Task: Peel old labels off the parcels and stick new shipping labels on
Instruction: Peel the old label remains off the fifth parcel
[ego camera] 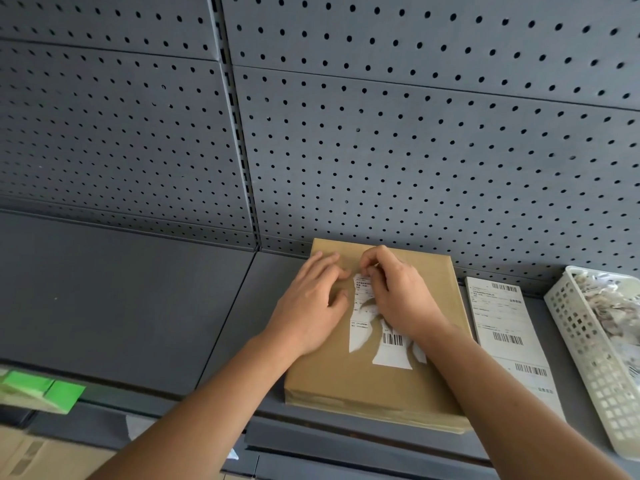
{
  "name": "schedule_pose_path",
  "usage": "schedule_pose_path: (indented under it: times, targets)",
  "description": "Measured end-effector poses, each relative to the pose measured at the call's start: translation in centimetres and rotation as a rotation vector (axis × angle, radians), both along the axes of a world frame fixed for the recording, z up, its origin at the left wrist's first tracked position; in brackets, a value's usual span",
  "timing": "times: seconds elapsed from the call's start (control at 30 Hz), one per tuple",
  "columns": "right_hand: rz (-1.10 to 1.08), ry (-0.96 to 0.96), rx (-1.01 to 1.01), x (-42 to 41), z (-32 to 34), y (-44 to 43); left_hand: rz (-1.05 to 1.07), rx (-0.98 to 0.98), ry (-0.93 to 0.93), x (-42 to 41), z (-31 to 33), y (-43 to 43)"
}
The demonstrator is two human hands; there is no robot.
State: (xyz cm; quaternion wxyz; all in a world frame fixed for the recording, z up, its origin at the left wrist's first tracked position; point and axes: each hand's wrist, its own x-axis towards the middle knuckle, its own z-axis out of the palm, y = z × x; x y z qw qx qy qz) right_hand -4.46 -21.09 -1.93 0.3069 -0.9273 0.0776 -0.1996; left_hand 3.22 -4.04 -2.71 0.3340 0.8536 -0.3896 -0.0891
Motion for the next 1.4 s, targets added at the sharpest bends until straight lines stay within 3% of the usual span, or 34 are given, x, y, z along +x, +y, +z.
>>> schedule_pose_path:
  times: [0.67,0.97,1.13,1.4]
  targets:
    - [-0.016,-0.01,0.032,-0.4,0.5,0.1,0.002,-0.008,-0.015,0.1,-0.3,-0.1]
    - [-0.01,0.018,-0.154,0.3,0.5,0.7,0.0,0.001,-0.018,0.2,-0.3,-0.1]
    - [0.005,0.029,-0.048,-0.5,0.5,0.5,-0.005,0.014,-0.016,0.1,-0.1,0.0]
    - [-0.001,-0.11,0.095,-2.8,1.1,0.6,-0.035,0.035,-0.015,-0.1,0.0,-0.2]
